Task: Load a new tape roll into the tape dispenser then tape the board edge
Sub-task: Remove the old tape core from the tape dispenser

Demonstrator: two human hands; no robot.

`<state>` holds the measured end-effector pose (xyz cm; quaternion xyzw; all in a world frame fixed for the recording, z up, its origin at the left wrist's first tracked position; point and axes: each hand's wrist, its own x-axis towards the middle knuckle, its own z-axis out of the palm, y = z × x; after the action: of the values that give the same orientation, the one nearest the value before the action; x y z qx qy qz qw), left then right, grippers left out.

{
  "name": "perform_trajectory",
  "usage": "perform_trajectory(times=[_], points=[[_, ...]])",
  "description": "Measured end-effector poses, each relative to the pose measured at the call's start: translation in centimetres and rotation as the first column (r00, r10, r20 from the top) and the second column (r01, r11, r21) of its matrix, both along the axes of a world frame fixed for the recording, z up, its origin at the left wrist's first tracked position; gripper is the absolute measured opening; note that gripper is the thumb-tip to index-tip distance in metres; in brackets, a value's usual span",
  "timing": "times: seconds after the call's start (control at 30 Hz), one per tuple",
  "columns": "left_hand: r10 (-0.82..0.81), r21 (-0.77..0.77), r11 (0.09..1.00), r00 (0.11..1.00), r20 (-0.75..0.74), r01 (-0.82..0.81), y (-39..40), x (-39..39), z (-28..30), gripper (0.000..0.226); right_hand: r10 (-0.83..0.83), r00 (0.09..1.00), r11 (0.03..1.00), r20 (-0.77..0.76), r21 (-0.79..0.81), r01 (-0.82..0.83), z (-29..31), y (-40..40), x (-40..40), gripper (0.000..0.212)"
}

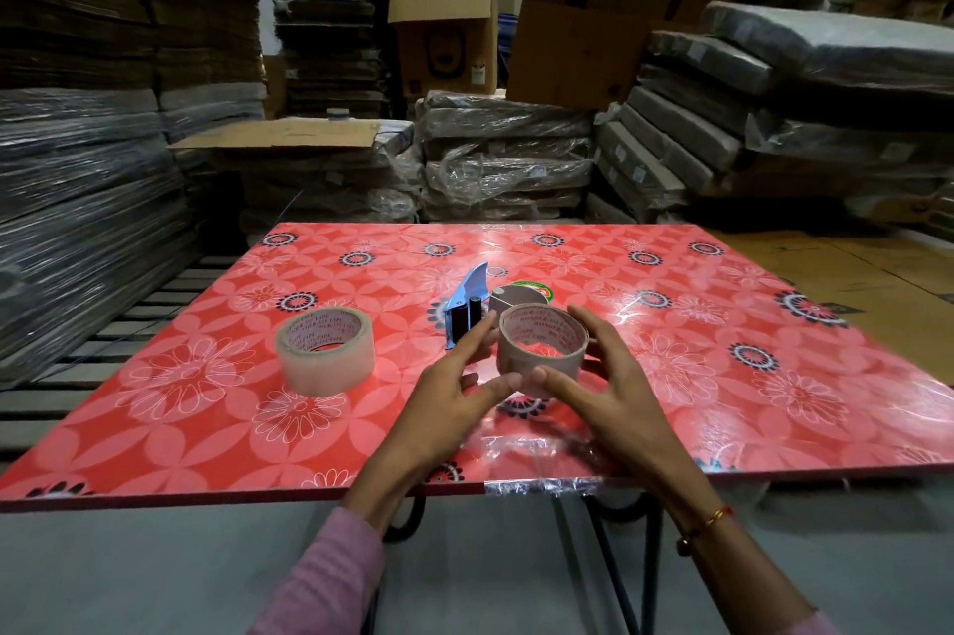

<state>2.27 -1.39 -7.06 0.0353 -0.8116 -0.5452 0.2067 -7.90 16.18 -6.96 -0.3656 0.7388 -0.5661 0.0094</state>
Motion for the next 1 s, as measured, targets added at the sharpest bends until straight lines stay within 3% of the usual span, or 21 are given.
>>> perform_trajectory(times=[0.17, 0.47, 0.87, 0.93, 1.0], points=[[0.081, 0.116, 0.990, 0.996, -0.024, -0.078, -0.2, -0.7, -0.5, 0.064, -0.153, 0.988, 0.986, -0.013, 0.067, 0.154, -0.1, 2.8, -2.3, 0.078], [0.079, 0.130, 0.989, 0.996, -0.036, -0.074, -0.5, -0.8, -0.8, 0.032, -0.376, 0.924, 0.904, -0.067, 0.193, 0.382, 0.1, 8.9, -5.9, 0.077], [0.089, 0.179, 0.981, 0.995, -0.052, -0.079, -0.1, -0.4, -0.6, 0.023, -0.414, 0.905, 0.857, -0.100, 0.293, 0.424, -0.7, 9.5, -6.3, 0.084], [0.091, 0.197, 0.977, 0.995, -0.046, -0.080, -0.1, -0.4, -0.6, 0.022, -0.448, 0.880, 0.828, -0.159, 0.299, 0.475, -0.8, 9.3, -6.1, 0.092], [0.092, 0.205, 0.975, 0.995, -0.046, -0.081, -0.1, -0.4, -0.6, 0.022, -0.506, 0.817, 0.781, -0.278, 0.255, 0.570, -0.8, 9.1, -5.8, 0.086]])
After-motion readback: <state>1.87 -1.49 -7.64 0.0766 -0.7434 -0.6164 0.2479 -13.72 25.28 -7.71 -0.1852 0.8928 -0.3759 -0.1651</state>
